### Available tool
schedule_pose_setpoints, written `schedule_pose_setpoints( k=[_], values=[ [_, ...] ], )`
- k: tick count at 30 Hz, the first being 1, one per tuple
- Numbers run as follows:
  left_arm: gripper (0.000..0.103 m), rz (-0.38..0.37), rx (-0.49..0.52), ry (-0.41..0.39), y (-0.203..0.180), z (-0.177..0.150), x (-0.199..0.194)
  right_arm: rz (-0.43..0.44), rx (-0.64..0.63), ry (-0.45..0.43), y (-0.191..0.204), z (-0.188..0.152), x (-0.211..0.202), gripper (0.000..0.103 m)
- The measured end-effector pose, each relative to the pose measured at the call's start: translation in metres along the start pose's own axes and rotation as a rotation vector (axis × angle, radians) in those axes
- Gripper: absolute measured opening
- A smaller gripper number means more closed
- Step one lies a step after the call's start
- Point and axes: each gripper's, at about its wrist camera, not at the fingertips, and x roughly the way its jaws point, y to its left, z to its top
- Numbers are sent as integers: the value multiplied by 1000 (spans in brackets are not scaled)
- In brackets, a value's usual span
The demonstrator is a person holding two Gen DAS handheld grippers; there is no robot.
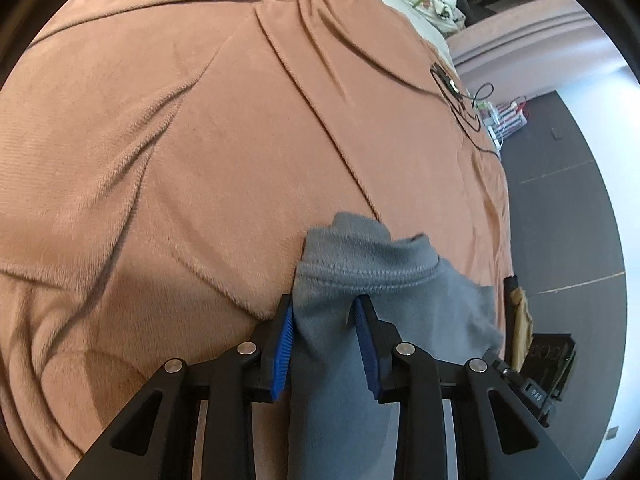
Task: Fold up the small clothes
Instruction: 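Grasp the collar end of the grey strip with the left gripper while the right gripper grasps beside it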
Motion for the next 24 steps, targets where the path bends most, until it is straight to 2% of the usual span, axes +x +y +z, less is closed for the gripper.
schedule_pose_setpoints(
  k=[7, 10, 15, 17, 19, 24],
  values=[
    [33, 25, 20, -34, -6, 12, 1, -6, -2, 5, 2, 4, 4, 39],
    [33, 42, 47, -51, -9, 15, -3, -12, -4, -3, 1, 1, 0, 32],
    [38, 38, 62, 16, -5, 11, -4, -32, -17, 18, 3, -2, -8, 32],
    [47, 0, 39, 36, 1, 8, -6, -33, -24, 39, 5, -1, -9, 37],
    [50, -27, 25, 62, 3, 5, -5, -21, -30, 55, 7, -1, -10, 41],
    [50, -53, 24, 95, 2, 2, -1, 5, -18, 64, 2, 2, -9, 41]
  ],
)
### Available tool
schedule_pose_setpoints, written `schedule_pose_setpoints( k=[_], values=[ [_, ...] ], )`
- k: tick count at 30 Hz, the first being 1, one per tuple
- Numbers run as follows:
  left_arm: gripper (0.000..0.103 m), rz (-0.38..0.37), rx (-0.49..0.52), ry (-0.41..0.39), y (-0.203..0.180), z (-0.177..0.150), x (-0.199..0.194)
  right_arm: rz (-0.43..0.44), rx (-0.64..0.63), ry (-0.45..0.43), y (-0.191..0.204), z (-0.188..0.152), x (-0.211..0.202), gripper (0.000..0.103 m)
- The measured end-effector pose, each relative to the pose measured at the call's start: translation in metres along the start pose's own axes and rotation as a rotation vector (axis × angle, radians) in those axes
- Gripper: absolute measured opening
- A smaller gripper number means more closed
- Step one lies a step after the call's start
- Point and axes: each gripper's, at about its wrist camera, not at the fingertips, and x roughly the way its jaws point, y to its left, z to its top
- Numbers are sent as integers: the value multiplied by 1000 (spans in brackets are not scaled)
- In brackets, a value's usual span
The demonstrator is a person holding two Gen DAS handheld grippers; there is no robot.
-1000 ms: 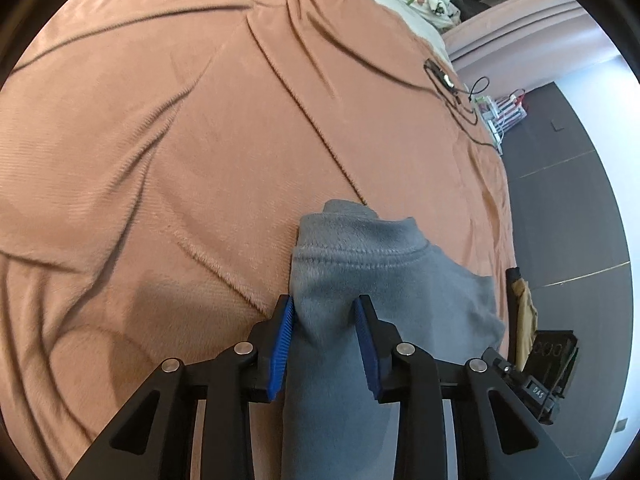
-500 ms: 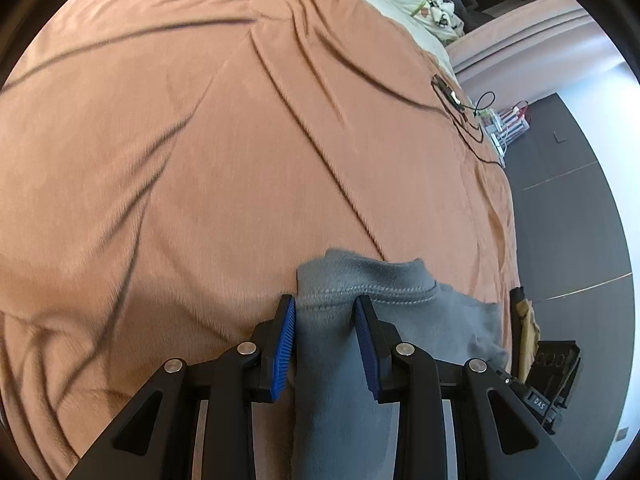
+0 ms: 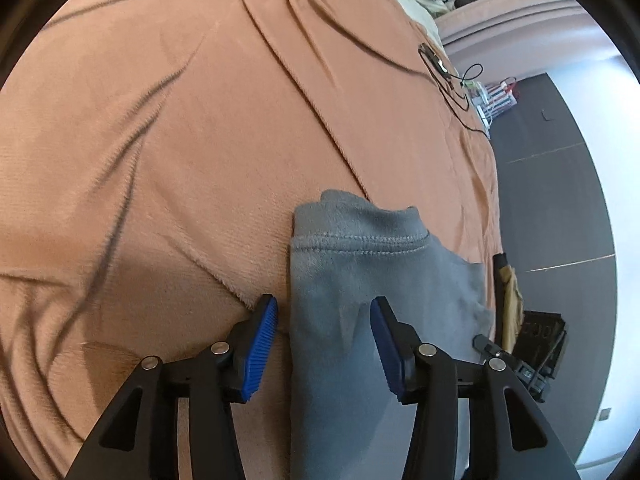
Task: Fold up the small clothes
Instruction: 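Grasp the collar end of the grey strip with the left gripper while the right gripper grasps beside it, then lift the grey shirt strip with both grippers and carry it to the clothes stack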
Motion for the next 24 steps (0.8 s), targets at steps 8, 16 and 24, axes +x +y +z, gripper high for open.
schedule_pose_setpoints(
  k=[8, 16, 24],
  values=[
    [39, -84, -26, -25, 4, 14, 12, 28, 38, -29, -6, 13, 23, 34],
    [10, -63, -2, -62, -8, 12, -4, -27, 0, -50, 17, 11, 18, 16],
    [7, -83, 68, -126, -45, 1, -40, -50, -99, -108, 62, 0, -11, 14]
  ],
)
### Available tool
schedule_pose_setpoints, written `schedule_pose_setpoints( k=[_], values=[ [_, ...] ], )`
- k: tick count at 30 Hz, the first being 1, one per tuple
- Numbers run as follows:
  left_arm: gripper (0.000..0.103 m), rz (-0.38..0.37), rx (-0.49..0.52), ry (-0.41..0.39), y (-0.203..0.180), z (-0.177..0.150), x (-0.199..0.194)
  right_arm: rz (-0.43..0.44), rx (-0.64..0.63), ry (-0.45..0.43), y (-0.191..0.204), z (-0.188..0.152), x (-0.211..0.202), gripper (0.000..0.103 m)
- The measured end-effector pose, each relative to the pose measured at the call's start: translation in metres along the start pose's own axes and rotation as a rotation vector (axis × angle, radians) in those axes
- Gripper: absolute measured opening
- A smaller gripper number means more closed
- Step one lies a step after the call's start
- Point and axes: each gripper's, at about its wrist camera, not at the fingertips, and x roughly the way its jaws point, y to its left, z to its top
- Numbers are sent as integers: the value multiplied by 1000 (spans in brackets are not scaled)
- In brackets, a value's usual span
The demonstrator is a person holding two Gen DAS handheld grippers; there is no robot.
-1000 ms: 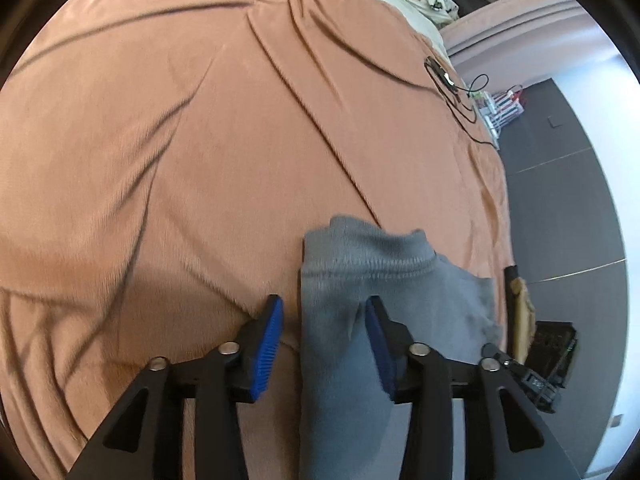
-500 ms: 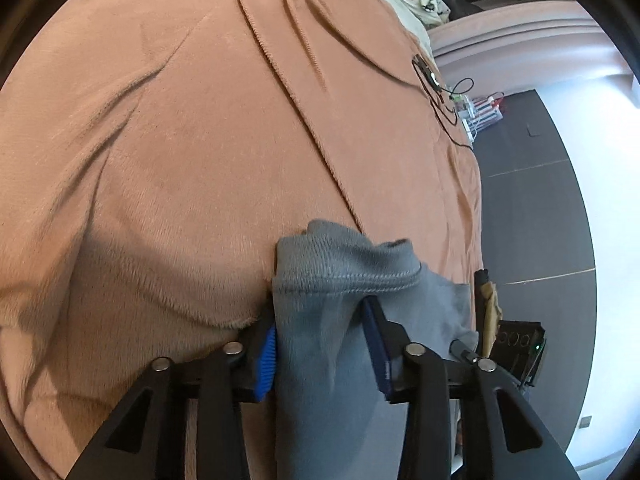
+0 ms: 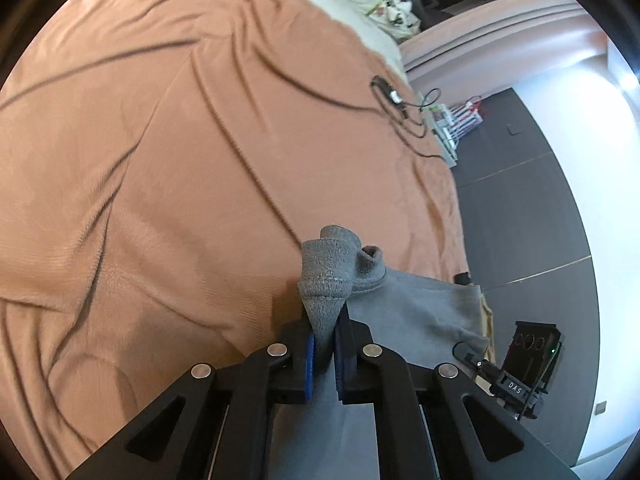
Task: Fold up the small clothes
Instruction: 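Lift the grey shirt strip with both grippers and carry it to the clothes stack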
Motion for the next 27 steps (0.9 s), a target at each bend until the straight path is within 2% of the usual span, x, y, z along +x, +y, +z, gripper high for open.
schedule_pose_setpoints(
  k=[17, 27],
  values=[
    [7, -43, 94, -145, -77, -34, -97, -2, -130, -141, 48, -56, -102, 13],
    [6, -91, 185, -220, -135, -70, -154, -16, -193, -241, 74, -99, -175, 12]
  ],
)
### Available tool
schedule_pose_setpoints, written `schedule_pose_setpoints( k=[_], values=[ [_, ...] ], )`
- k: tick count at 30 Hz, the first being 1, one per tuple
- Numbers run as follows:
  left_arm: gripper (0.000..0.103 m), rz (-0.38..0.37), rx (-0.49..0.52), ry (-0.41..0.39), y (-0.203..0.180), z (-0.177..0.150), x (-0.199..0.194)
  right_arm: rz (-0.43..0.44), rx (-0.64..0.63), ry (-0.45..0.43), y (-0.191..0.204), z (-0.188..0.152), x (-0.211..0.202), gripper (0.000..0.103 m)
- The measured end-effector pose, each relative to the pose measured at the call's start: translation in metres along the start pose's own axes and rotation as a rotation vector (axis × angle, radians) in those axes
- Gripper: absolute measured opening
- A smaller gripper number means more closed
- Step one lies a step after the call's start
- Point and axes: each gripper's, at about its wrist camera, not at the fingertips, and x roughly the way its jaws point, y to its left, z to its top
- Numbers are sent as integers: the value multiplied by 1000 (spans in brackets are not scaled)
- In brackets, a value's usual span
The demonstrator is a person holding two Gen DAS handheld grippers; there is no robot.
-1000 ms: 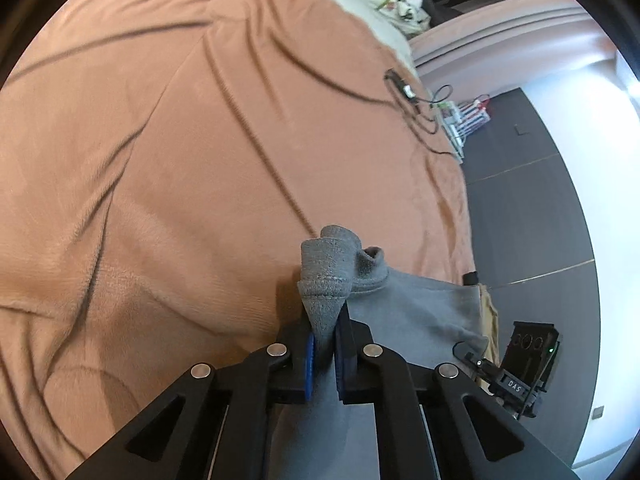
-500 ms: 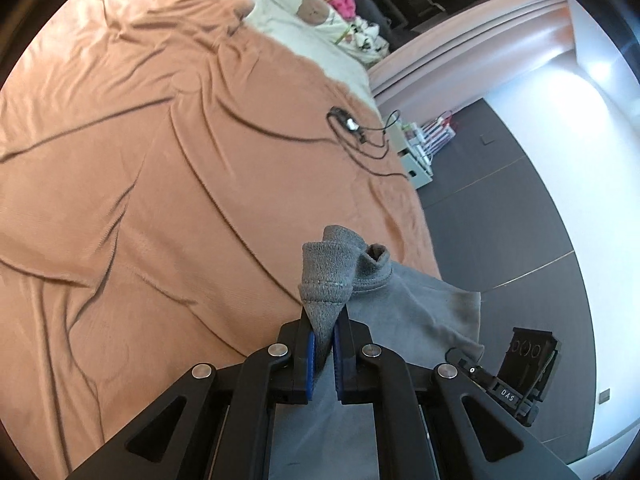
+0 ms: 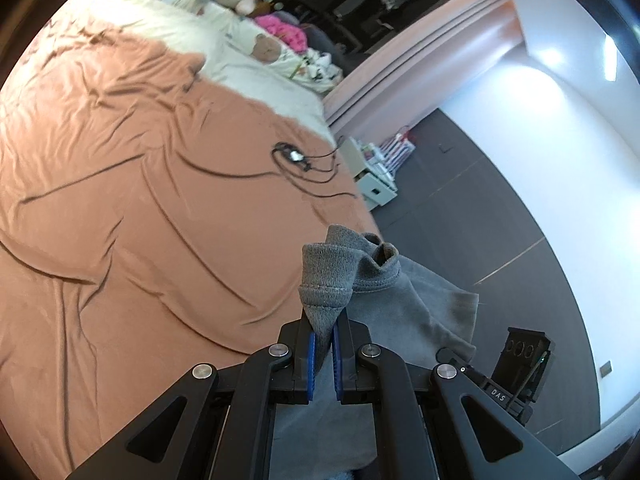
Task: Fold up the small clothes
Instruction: 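Lift the grey shirt strip with both grippers and carry it to the clothes stack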
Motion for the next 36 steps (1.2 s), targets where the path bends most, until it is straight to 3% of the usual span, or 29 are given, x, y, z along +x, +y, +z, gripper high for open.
schedule_pose_setpoints(
  k=[8, 17, 36],
  values=[
    [6, -35, 53, -22, -47, -14, -21, -31, -46, -74, 14, -20, -58, 12],
    [6, -107, 125, -9, -105, -28, -18, -96, -76, -152, 18, -42, -118, 12],
    [6, -293, 272, 94, -236, -65, 50, -317, -153, -267, 40, -82, -232, 12]
  ],
)
